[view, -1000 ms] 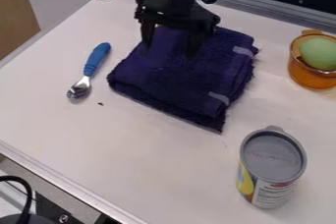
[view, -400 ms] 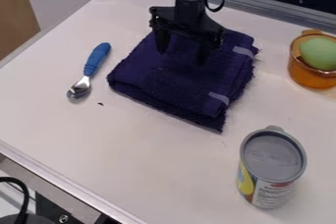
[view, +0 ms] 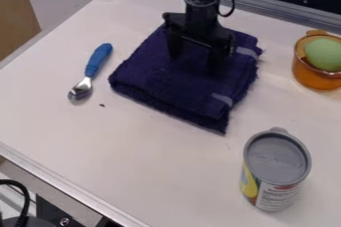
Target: Drag the purple towel to the bottom of the table
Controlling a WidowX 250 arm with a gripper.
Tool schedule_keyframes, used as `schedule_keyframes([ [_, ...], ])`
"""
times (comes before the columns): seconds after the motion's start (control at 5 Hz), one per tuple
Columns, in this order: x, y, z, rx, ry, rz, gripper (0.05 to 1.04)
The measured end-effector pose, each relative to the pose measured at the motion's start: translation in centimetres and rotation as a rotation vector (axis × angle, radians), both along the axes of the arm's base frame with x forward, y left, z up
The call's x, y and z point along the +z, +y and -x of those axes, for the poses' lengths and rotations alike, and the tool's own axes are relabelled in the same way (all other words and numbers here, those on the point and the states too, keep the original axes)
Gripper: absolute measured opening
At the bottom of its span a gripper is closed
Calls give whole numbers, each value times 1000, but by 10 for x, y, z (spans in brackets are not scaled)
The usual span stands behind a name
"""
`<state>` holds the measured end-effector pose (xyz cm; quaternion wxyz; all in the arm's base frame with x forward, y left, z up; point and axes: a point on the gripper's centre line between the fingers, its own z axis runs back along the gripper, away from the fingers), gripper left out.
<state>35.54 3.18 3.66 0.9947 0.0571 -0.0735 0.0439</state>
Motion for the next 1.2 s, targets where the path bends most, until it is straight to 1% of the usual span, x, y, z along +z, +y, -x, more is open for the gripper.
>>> schedule_keyframes([
  [0.2,-11,0,3,-17,39,17,999],
  [0.4,-18,2,0,-35,51,1,991],
  [0.6,-19,2,-1,-50,70,33,922],
  [1.0,-19,-1,0,-68,86,61,421],
  [1.2,-22,1,3,-40,89,37,225],
])
